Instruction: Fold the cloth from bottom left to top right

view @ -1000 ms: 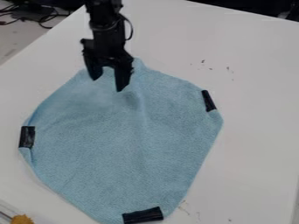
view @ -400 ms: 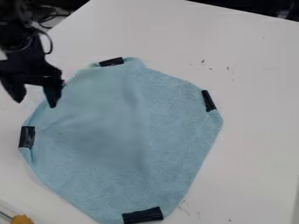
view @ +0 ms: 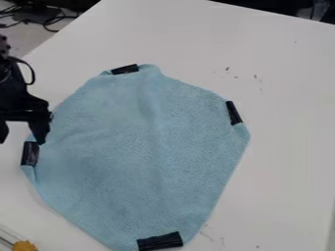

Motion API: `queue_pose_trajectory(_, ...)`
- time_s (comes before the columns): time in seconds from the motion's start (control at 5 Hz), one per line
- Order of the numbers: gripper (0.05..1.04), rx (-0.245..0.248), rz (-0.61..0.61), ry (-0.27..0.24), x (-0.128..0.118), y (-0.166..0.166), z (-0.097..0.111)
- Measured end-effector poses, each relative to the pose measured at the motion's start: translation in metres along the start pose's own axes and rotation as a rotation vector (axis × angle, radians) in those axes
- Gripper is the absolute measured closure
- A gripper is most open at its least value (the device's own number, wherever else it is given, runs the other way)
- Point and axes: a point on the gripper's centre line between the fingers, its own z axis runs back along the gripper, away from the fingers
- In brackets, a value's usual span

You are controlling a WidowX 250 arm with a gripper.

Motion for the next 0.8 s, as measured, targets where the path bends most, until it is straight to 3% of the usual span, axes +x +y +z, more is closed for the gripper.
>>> queue_pose_trajectory(0.4,0.083,0.017,0.023,0.049,-0.01,0.004,-0.006)
queue_pose_trajectory(0.8,0.083,0.089,0.041,0.11,-0.007,0.015,-0.02)
